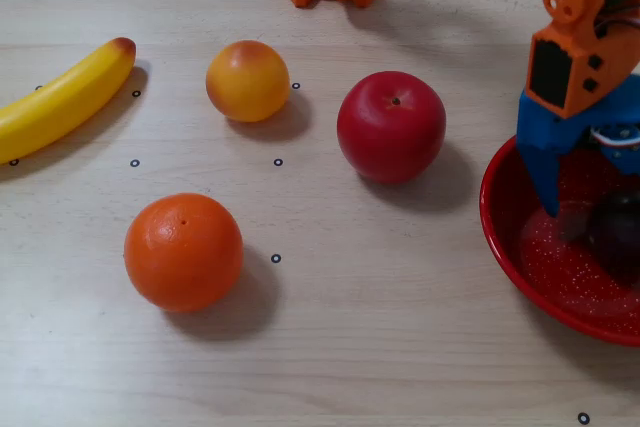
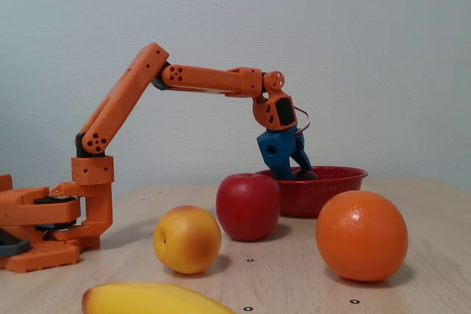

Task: Put plum in the red bowl.

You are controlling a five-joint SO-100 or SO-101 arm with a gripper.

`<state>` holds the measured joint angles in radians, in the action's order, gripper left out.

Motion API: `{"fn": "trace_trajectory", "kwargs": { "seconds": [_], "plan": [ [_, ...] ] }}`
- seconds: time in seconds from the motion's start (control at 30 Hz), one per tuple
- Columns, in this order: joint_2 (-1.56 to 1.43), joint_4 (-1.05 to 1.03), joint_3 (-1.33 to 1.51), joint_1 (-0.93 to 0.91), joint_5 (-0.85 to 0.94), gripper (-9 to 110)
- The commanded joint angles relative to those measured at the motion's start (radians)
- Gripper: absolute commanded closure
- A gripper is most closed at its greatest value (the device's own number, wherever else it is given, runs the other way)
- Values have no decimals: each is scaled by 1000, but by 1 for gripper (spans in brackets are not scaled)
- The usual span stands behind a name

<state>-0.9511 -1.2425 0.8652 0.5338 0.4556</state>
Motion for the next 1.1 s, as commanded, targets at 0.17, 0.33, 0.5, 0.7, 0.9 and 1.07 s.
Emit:
{"fn": "trace_trajectory", "kwargs": {
  "seconds": [0.17,0.33,0.5,0.7,0.9,1.07],
  "plan": [
    [-376,12,48,-37,31,65],
    [-505,14,149,-48,31,69],
    [-641,17,267,-67,31,70],
    [-795,9,359,-91,31,80],
    [-916,-57,400,-115,31,87],
    [-1006,-75,446,-141,26,94]
  ]
}}
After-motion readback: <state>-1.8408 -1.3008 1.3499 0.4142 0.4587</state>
